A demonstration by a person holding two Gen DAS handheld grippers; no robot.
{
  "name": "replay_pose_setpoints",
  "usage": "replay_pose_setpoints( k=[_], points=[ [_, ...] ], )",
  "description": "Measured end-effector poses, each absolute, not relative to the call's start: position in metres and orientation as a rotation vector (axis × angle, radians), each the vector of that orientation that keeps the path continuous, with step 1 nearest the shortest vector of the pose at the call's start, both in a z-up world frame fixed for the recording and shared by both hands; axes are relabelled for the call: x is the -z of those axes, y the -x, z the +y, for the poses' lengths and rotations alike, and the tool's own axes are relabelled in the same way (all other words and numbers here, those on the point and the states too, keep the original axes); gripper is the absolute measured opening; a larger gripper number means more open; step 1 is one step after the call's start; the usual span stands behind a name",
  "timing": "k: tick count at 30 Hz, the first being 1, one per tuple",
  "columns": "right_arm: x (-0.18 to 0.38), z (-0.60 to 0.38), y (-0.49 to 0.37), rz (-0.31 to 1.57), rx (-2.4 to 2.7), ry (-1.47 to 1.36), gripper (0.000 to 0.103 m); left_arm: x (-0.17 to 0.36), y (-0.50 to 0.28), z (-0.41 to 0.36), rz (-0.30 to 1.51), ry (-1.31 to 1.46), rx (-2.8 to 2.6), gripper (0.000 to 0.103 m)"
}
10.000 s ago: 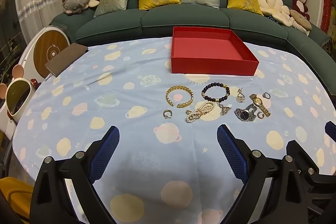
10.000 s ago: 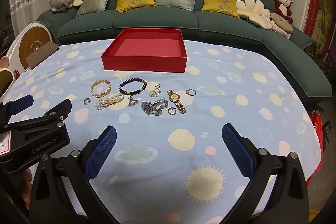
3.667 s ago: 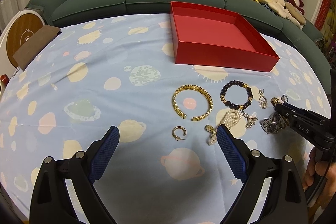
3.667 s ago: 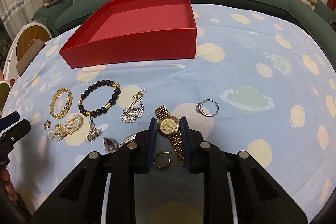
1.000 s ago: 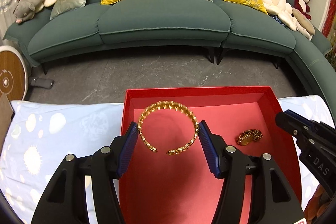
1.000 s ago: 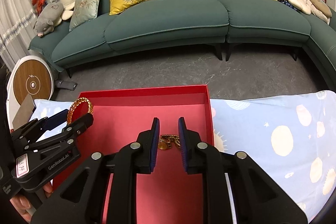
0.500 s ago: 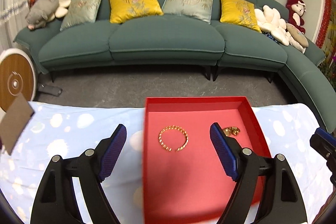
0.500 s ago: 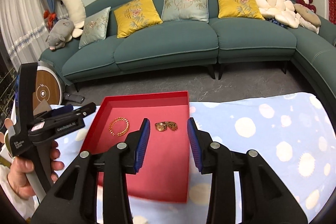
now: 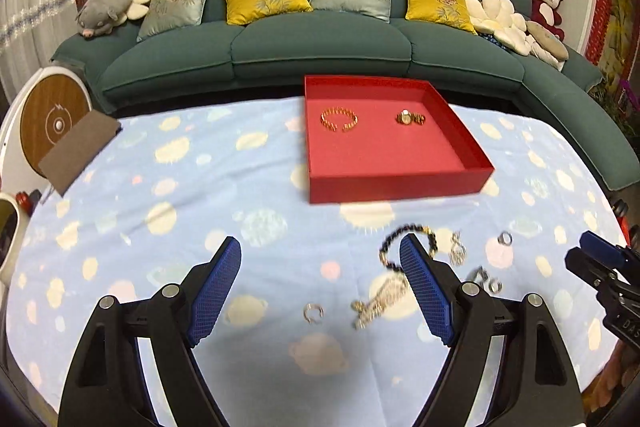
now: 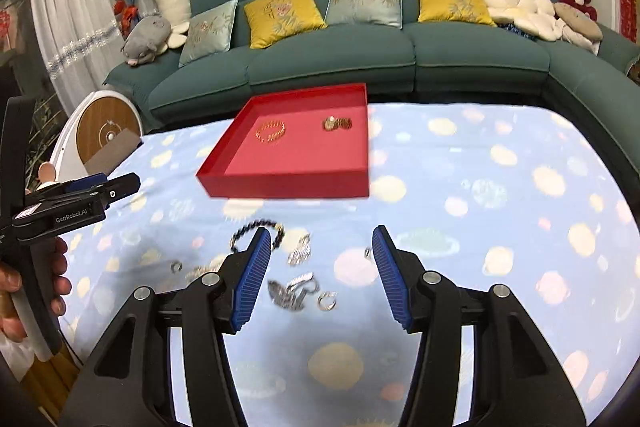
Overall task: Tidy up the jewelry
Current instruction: 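Grasp the pearl necklace with the left tool while the right tool grasps the silver watch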
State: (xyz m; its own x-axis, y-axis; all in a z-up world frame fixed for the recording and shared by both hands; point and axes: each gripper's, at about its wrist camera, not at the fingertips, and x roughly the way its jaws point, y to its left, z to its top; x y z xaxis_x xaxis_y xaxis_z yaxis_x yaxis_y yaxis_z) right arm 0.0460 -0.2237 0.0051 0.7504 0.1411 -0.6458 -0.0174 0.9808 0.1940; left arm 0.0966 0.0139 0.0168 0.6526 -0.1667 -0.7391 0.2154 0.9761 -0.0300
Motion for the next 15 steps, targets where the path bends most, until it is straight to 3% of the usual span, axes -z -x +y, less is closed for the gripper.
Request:
replay_pose_setpoints(
  k=[7, 15],
  points=[
    [0.04, -0.191, -0.035, 0.794, -0.126, -0.121, 0.051, 0.033, -0.065, -0.004, 0.856, -0.154, 0.295, 0.079],
    [0.067, -0.176, -0.048, 0.857, -0.161, -0.159, 0.05, 0.06, -0.082, -0.007, 0.867, -0.116, 0.355, 0.075]
  ],
)
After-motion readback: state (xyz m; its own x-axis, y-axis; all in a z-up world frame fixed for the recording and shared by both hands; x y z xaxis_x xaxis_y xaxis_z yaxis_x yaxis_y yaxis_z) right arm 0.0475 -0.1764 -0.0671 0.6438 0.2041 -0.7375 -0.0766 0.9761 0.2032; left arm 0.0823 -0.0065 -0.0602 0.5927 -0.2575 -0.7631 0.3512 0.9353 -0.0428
